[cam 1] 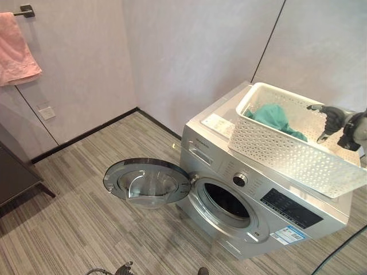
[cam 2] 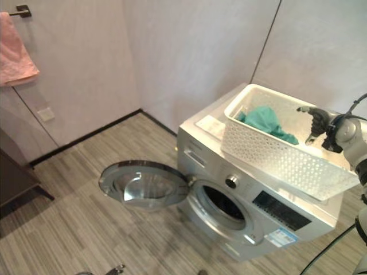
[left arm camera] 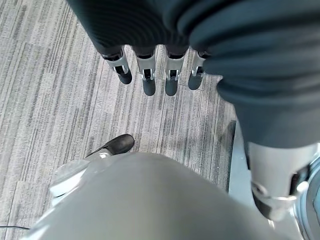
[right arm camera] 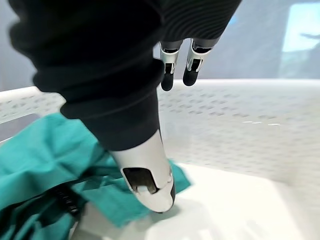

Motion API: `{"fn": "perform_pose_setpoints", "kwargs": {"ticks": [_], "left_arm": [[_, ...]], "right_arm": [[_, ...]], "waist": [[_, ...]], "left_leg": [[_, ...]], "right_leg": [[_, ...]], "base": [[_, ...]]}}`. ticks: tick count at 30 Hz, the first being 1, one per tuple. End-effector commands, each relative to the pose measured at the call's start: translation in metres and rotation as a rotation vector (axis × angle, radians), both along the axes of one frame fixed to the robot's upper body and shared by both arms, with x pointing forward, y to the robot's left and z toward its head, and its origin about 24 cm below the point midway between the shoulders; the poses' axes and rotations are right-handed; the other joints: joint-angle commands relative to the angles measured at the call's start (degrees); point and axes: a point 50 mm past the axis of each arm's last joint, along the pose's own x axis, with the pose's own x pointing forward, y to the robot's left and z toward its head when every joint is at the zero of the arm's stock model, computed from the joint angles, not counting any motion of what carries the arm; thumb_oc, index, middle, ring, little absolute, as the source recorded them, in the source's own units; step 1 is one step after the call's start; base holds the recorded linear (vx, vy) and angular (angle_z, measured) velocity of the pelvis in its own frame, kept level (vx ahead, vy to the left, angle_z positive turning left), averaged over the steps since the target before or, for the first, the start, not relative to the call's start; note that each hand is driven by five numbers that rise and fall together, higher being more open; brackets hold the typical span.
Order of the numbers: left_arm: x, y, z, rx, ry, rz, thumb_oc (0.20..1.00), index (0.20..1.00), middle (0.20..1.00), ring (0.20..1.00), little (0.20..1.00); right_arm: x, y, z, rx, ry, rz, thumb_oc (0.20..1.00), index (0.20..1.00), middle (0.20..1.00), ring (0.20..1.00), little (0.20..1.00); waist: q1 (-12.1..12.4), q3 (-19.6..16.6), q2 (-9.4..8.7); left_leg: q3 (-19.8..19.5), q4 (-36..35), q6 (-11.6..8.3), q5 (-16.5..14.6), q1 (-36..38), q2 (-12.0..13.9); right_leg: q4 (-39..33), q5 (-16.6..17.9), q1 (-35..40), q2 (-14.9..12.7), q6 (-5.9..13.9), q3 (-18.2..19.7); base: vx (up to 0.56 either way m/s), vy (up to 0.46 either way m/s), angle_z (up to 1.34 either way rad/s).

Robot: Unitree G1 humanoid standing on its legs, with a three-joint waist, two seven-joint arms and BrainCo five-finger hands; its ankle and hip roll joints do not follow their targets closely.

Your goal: Grab the laundry basket,head to the washer,open it,put in the laundry and shut it.

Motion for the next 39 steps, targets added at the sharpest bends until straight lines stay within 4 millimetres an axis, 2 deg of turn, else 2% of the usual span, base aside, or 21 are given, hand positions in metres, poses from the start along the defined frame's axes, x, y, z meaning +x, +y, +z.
{"fn": "perform_pose_setpoints", "kwargs": {"ticks": [1, 8, 14, 18, 19, 23, 31, 32, 33, 36, 39], "left_arm": [[0.017, -0.001, 0.003, 0.005, -0.03, -0.03, 1.0, 1.0, 1.0, 1.0, 1.0], [0.017, 0.006, 0.005, 0.015, -0.038, -0.01, 1.0, 1.0, 1.0, 1.0, 1.0], [0.02, 0.007, 0.006, 0.007, -0.064, 0.007, 1.0, 1.0, 1.0, 1.0, 1.0], [0.027, 0.009, 0.008, 0.014, -0.082, 0.024, 1.0, 1.0, 1.0, 1.0, 1.0], [0.03, 0.008, 0.009, 0.013, -0.087, 0.004, 1.0, 1.0, 1.0, 1.0, 1.0], [0.035, 0.007, 0.011, 0.01, -0.096, -0.032, 1.0, 1.0, 1.0, 1.0, 1.0], [0.037, 0.002, 0.01, 0.002, -0.093, -0.04, 1.0, 1.0, 1.0, 1.0, 1.0], [0.038, 0.002, 0.01, 0.0, -0.093, -0.039, 1.0, 1.0, 1.0, 1.0, 1.0], [0.038, 0.001, 0.01, -0.001, -0.093, -0.038, 1.0, 1.0, 1.0, 1.0, 1.0], [0.038, -0.004, 0.009, -0.006, -0.096, -0.052, 1.0, 1.0, 1.0, 1.0, 1.0], [0.038, -0.004, 0.009, -0.003, -0.094, -0.046, 1.0, 1.0, 1.0, 1.0, 1.0]], "right_arm": [[0.01, 0.003, 0.054, -0.04, -0.161, -0.022, 1.0, 1.0, 1.0, 1.0, 1.0], [0.016, 0.015, 0.055, -0.101, -0.128, 0.022, 1.0, 1.0, 1.0, 1.0, 1.0], [0.015, 0.007, 0.062, -0.123, -0.141, -0.022, 1.0, 1.0, 1.0, 1.0, 1.0], [0.014, -0.002, 0.049, -0.137, -0.094, -0.087, 1.0, 1.0, 1.0, 1.0, 1.0], [0.014, -0.005, 0.033, -0.142, -0.008, -0.106, 1.0, 1.0, 1.0, 1.0, 1.0], [0.008, -0.01, 0.008, -0.185, 0.172, -0.131, 1.0, 1.0, 1.0, 1.0, 1.0], [0.004, -0.018, 0.0, -0.212, 0.195, -0.168, 1.0, 1.0, 1.0, 1.0, 1.0], [0.004, -0.018, -0.001, -0.207, 0.19, -0.169, 0.548, 0.548, 0.548, 0.548, 0.548], [0.004, -0.018, -0.001, -0.196, 0.183, -0.169, 0.2, 0.2, 0.2, 0.2, 0.2], [0.004, -0.02, -0.007, -0.107, 0.11, -0.193, 0.2, 0.2, 0.2, 0.2, 0.2], [0.005, -0.02, -0.001, -0.069, 0.048, -0.203, 0.2, 0.2, 0.2, 0.2, 0.2]], "waist": [[1.91, 3.51, -4.02], [3.5, 4.72, -5.0], [4.98, 6.67, -4.85], [5.66, 7.68, -4.33], [5.87, 7.99, -4.17], [6.1, 8.43, -3.94], [5.44, 8.49, -3.25], [5.28, 8.44, -3.19], [5.07, 8.44, -3.11], [4.37, 8.18, -2.67], [4.0, 7.93, -2.64]], "left_leg": [[-0.27, 0.37, 0.39, -2.56, 0.13, 0.48], [-1.66, 0.37, 0.24, -1.79, -2.28, 0.71], [-3.13, 0.37, 0.07, -0.54, -5.42, 0.6], [-3.91, 0.37, -0.04, 0.17, -7.03, 0.58], [-4.28, 0.37, -0.11, 0.33, -7.47, 0.46], [-4.73, 0.37, -0.14, 0.44, -7.78, 0.27], [-4.33, 0.37, 0.2, 0.21, -7.21, 0.0], [-4.23, 0.37, 0.24, 0.18, -7.06, -0.05], [-4.14, 0.37, 0.29, 0.13, -6.94, -0.08], [-3.79, 0.37, 0.52, -0.21, -6.34, -0.26], [-3.42, 0.37, 0.66, -0.45, -5.85, -0.39]], "right_leg": [[0.61, -4.85, 2.41, -3.52, 4.77, 0.82], [0.61, -5.05, 1.06, -3.15, 4.7, -0.04], [0.61, -4.83, -0.98, -3.05, 4.5, -0.94], [0.61, -4.9, -2.08, -3.04, 4.28, -1.35], [0.61, -5.07, -2.27, -2.92, 4.16, -1.54], [0.61, -5.3, -2.06, -2.95, 4.01, -2.09], [0.61, -5.23, -1.9, -3.17, 4.11, -1.64], [0.61, -5.21, -1.87, -3.17, 4.12, -1.52], [0.61, -5.19, -1.87, -3.19, 4.13, -1.35], [0.61, -5.17, -1.53, -3.33, 4.23, -0.86], [0.61, -5.1, -1.25, -3.46, 4.31, -0.65]], "base": [[0.0, -0.012, 0.19], [0.0, -0.014, 0.11], [-0.02, -0.023, 0.16], [0.0, -0.015, 0.11], [0.03, -0.029, 0.15], [0.03, -0.019, 0.08], [0.0, 0.001, 0.02], [0.0, 0.0, 0.0], [0.0, 0.018, -0.04], [0.0, 0.026, -0.08], [0.0, 0.0, 0.0]]}}
